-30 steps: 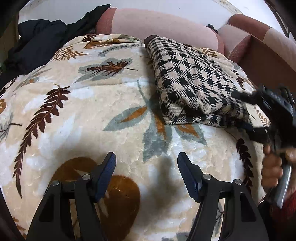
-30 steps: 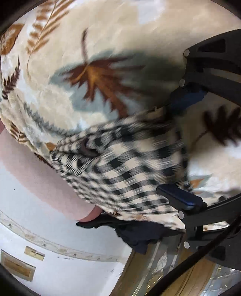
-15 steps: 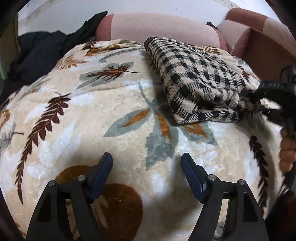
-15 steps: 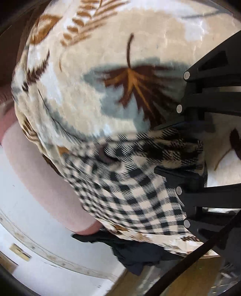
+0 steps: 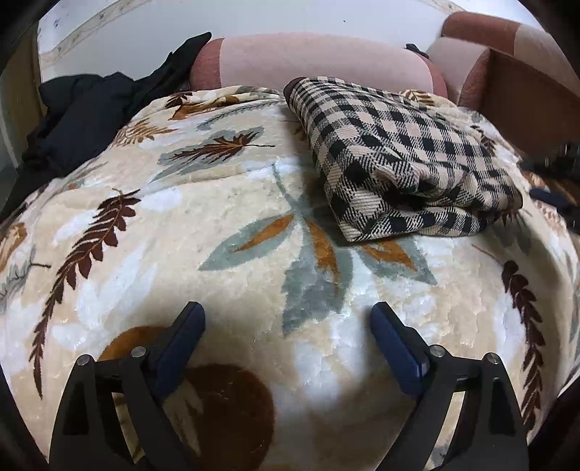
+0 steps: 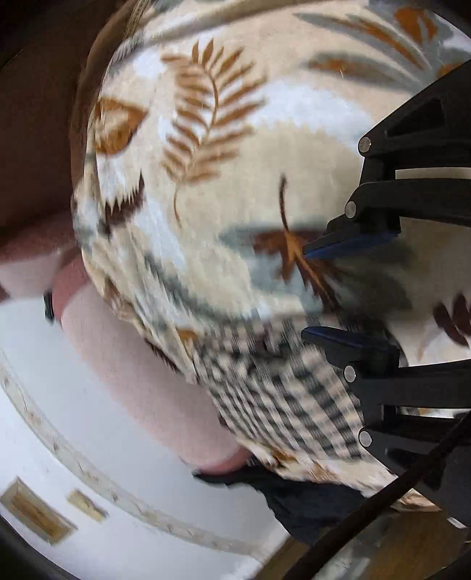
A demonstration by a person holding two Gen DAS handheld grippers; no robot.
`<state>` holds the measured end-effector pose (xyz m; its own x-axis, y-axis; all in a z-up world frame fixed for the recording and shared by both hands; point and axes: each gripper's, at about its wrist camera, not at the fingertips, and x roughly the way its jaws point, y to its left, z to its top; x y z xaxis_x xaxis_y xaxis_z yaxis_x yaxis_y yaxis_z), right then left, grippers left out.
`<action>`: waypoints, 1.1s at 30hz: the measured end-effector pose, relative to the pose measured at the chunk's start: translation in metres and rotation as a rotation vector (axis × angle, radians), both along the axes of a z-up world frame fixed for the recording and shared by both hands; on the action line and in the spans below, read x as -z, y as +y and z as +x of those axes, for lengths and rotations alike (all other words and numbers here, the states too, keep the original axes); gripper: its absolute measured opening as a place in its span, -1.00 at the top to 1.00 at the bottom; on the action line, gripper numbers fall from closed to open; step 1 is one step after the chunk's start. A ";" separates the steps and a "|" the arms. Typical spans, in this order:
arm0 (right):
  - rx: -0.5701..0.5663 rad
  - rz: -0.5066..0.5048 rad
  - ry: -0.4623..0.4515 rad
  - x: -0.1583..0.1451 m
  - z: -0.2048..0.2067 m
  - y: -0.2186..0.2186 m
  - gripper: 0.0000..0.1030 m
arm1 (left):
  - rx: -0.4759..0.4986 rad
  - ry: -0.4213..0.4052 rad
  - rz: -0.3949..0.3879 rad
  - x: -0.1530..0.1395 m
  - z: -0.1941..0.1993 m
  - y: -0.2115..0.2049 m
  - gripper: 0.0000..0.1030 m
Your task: Fold large clothes
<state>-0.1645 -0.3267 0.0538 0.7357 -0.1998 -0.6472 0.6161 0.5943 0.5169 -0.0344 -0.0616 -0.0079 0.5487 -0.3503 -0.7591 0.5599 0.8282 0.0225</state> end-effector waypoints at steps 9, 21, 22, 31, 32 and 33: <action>-0.380 -0.055 -0.025 -0.005 0.083 0.074 0.26 | -0.041 0.074 -0.047 -0.021 0.002 0.018 -0.81; -0.639 0.250 0.128 0.036 0.080 0.134 0.24 | -0.202 -0.110 -0.105 -0.091 -0.012 0.079 -0.81; -0.618 0.205 0.129 0.025 0.070 0.134 0.24 | -0.198 -0.111 -0.105 -0.093 -0.014 0.079 -0.81; -0.175 -0.416 0.286 -0.010 -0.015 0.124 -0.17 | -0.140 -0.093 -0.100 -0.097 -0.051 0.063 -0.81; -0.148 -0.409 0.306 -0.006 -0.015 0.118 -0.17 | -0.130 -0.075 -0.105 -0.094 -0.052 0.061 -0.81; -0.142 -0.386 0.298 -0.006 -0.013 0.112 -0.17 | -0.122 -0.055 -0.103 -0.090 -0.052 0.058 -0.81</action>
